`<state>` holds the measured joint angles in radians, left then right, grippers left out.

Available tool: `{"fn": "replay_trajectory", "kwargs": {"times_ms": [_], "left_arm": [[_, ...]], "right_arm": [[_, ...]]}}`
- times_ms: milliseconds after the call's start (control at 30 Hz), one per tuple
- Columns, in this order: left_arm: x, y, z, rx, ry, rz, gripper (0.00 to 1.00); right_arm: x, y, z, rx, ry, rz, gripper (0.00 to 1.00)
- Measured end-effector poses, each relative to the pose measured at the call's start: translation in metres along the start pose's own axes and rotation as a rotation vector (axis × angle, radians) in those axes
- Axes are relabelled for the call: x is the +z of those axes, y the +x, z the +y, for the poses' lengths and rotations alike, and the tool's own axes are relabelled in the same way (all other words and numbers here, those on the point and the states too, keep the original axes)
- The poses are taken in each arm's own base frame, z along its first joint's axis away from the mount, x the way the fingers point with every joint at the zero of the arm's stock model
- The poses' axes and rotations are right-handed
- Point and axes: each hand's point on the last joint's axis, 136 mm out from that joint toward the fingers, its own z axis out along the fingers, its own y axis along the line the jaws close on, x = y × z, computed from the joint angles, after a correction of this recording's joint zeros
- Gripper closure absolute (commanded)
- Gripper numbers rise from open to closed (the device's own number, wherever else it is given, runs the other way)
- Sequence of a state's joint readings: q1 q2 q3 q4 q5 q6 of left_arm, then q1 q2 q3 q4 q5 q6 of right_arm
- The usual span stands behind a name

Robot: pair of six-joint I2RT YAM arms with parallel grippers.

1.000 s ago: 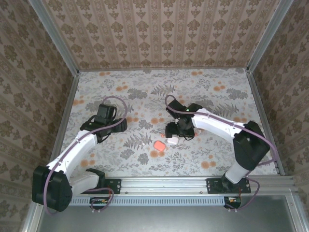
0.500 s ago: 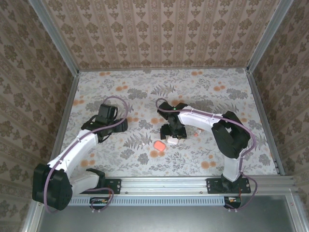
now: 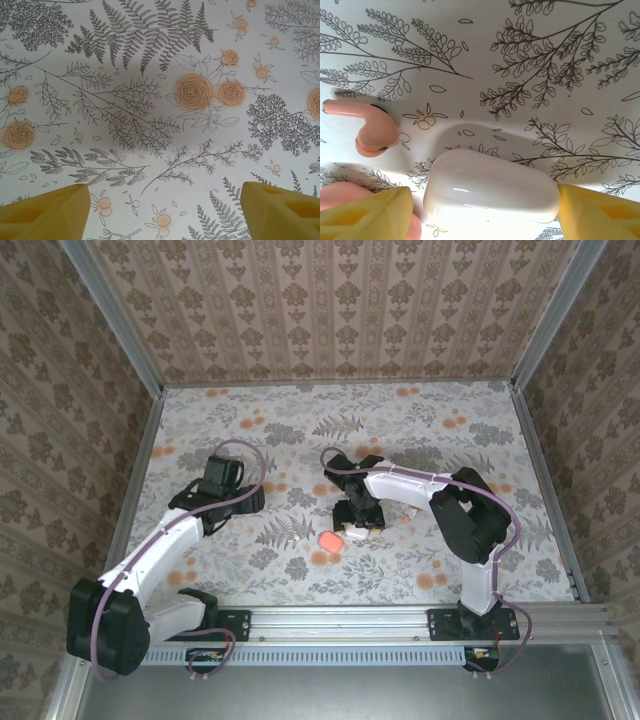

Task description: Insert the wireless bluetooth earbuds into the charging case

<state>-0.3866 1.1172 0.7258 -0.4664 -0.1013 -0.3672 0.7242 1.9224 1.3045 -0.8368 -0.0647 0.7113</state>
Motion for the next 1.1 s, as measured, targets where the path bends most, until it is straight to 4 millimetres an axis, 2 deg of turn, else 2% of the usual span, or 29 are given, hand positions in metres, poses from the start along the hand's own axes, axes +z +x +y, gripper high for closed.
{"fn": "replay_trajectory", "kwargs": {"times_ms": [200,333,500,667,767,967,1100], "left_arm": [[0.000,0.000,-0.002,0.004,0.004,-0.002,0.21],[0.000,0.001,-0.003,0.009,0.007,-0.001,0.21],[0.001,0.001,-0.005,0.013,0.011,-0.004,0.22],[0.000,0.000,-0.019,0.052,0.082,-0.060,0.27],[-0.002,0.000,-0.037,0.097,0.196,-0.146,0.30],[-0.014,0.004,-0.085,0.240,0.433,-0.352,0.33],[-0.032,-0.003,-0.116,0.365,0.546,-0.485,0.35]], "right_arm": [[0.008,0.002,-0.003,0.001,0.016,0.018,0.26],[0.008,0.002,-0.004,-0.001,0.024,0.016,0.36],[0.006,0.002,-0.005,-0.002,0.022,0.006,0.40],[0.000,-0.002,-0.007,-0.011,-0.003,-0.064,0.42],[-0.018,-0.009,-0.003,-0.017,-0.065,-0.159,0.42],[-0.086,-0.024,0.016,-0.033,-0.330,-0.466,0.42],[-0.125,-0.029,0.027,-0.047,-0.508,-0.634,0.42]]}}
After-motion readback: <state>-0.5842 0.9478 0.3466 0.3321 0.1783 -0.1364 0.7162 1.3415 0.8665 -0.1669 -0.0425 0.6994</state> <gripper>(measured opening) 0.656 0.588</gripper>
